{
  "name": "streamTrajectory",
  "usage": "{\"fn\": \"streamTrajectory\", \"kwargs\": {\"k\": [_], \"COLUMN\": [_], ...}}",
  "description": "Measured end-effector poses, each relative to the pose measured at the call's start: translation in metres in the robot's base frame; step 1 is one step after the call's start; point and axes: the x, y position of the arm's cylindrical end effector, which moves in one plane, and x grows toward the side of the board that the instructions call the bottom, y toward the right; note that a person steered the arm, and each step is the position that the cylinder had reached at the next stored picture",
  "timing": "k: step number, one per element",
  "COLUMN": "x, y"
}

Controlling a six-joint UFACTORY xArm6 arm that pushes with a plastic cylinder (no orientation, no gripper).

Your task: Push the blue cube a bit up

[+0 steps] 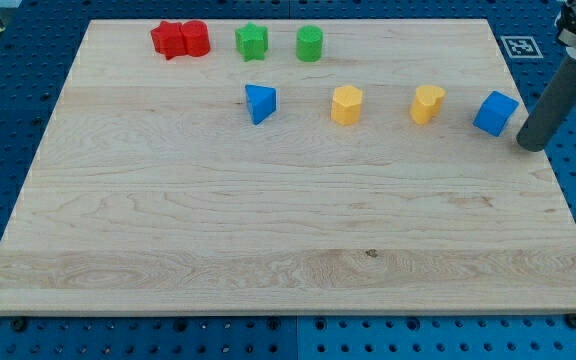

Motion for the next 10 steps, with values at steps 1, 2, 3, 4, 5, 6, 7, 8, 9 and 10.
{"fn": "streamTrajectory", "kwargs": {"k": [1, 2, 3, 4, 5, 6, 7, 8, 9, 10], "x": [0.006, 0.006, 0.006, 0.006, 0.006, 0.006, 0.001, -0.006, -0.006, -0.010], "y": [0.000, -0.001, -0.008, -0.018, -0.019, -0.014, -0.013, -0.013, -0.013, -0.013]}}
